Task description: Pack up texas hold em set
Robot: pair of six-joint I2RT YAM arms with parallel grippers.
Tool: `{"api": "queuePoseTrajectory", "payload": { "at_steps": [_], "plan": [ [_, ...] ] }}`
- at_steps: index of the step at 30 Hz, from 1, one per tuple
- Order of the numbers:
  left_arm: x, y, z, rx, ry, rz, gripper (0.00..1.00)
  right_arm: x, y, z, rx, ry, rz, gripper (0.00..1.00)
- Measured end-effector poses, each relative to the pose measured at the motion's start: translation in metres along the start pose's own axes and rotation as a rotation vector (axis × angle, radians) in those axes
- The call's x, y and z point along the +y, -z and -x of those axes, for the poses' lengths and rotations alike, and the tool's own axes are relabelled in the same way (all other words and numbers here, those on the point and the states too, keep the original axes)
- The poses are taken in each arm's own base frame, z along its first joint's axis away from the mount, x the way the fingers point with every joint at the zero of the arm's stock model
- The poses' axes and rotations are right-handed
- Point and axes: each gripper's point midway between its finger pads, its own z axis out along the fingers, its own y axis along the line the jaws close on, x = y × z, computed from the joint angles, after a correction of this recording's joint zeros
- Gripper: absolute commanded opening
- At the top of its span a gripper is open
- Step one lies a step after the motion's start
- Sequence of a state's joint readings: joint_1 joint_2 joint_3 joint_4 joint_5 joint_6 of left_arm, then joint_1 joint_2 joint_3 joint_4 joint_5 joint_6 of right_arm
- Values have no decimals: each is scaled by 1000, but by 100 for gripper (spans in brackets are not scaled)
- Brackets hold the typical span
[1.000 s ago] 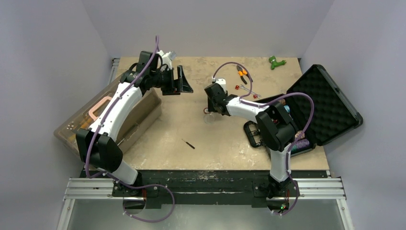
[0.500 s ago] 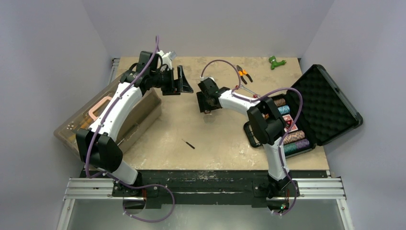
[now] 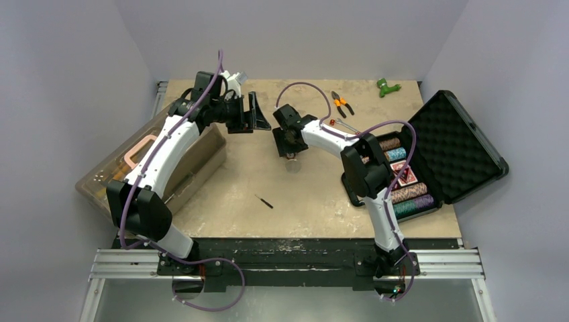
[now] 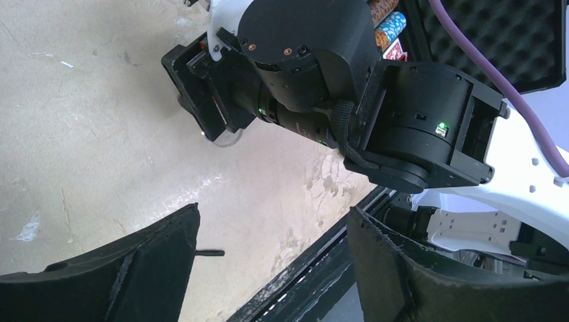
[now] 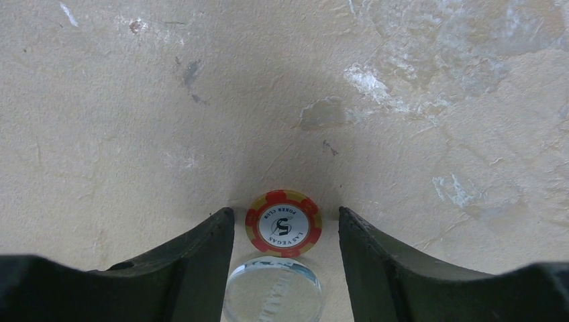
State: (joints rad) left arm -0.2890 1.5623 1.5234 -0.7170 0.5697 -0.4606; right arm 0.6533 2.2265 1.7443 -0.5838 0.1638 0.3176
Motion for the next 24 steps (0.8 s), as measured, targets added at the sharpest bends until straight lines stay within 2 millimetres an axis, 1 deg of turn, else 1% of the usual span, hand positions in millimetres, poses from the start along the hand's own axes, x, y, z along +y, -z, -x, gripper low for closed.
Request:
{"api": "queuePoseTrajectory", "payload": {
  "at_steps": [7, 16, 21, 24],
  "plan": [
    [-1, 0, 0, 0, 0, -4, 78, 0, 0, -1, 9, 4, -1, 55],
    [-1, -1, 1, 0, -1, -5, 78, 0, 2, -5, 30, 16, 6, 38],
    [1, -3, 0, 5, 2, -4, 78, 0, 2, -6, 35, 14, 11, 30],
    [1, -3, 0, 6, 2, -6, 78, -1, 2, -5, 34, 13, 9, 27]
  ]
}}
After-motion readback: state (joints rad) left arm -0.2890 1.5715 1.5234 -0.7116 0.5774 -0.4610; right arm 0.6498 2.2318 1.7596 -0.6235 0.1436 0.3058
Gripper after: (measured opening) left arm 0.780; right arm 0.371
